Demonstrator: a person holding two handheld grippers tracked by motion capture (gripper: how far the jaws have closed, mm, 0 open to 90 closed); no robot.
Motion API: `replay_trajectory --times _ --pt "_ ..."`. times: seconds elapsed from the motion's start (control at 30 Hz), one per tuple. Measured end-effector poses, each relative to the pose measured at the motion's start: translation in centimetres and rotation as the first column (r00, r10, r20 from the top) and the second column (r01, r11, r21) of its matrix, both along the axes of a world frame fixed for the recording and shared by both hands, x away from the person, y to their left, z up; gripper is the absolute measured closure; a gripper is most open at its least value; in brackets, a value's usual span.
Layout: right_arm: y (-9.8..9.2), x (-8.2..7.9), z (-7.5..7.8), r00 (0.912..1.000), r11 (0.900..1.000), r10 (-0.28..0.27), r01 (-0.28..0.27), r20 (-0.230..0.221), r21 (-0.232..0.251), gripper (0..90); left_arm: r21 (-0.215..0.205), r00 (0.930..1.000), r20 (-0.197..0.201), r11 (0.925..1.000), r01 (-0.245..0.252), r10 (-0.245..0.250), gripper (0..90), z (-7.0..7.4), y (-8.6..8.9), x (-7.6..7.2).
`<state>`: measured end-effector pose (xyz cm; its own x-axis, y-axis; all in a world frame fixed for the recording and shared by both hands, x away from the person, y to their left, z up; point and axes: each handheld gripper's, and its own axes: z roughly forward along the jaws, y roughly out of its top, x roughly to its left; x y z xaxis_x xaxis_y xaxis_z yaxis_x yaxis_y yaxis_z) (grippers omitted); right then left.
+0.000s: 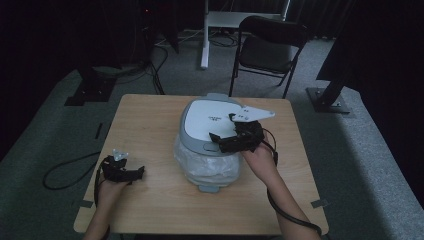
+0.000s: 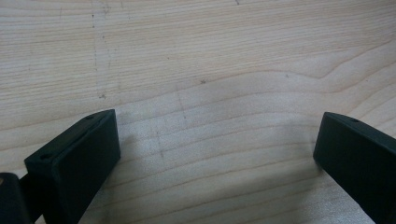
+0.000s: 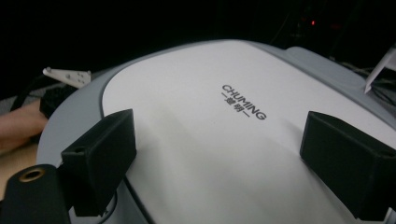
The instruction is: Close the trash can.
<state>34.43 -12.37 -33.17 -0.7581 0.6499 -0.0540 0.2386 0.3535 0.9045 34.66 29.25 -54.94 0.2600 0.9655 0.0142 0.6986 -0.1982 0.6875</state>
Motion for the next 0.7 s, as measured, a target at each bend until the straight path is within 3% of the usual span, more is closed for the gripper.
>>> replay_trajectory --times 0.1,0.2,0.23,0.3,0.43,0.7 --pt "-0.2 0.0 -0.1 0.9997 1.0 -0.017 0.017 0.018 0.01 10.2 0.0 1.0 0.0 1.0 0.0 0.0 1.3 0.0 0.0 0.0" --pt "-1.0 0.0 0.0 0.9985 0.998 -0.036 0.034 0.041 0.047 10.2 0.0 1.0 0.0 1.0 0.001 -0.001 1.3 0.0 0.0 0.0" --pt "-1.7 -0.1 0.2 0.9983 0.996 -0.032 0.028 0.048 0.083 10.2 0.0 1.0 0.0 1.0 0.0 0.0 1.3 0.0 0.0 0.0" --pt "-2.3 -0.1 0.4 0.997 0.995 -0.047 0.041 0.062 0.095 10.2 0.0 1.0 0.0 1.0 0.0 0.0 1.3 0.0 0.0 0.0" --pt "-3.6 -0.1 0.6 0.9924 0.992 -0.088 0.08 0.086 0.101 10.2 0.0 1.0 0.0 1.0 0.0 0.0 1.3 0.0 0.0 0.0" --pt "-5.6 -0.1 0.5 0.988 0.986 -0.136 0.127 0.074 0.111 10.2 0.0 1.0 0.0 1.0 0.001 -0.001 1.3 0.0 0.0 0.0"
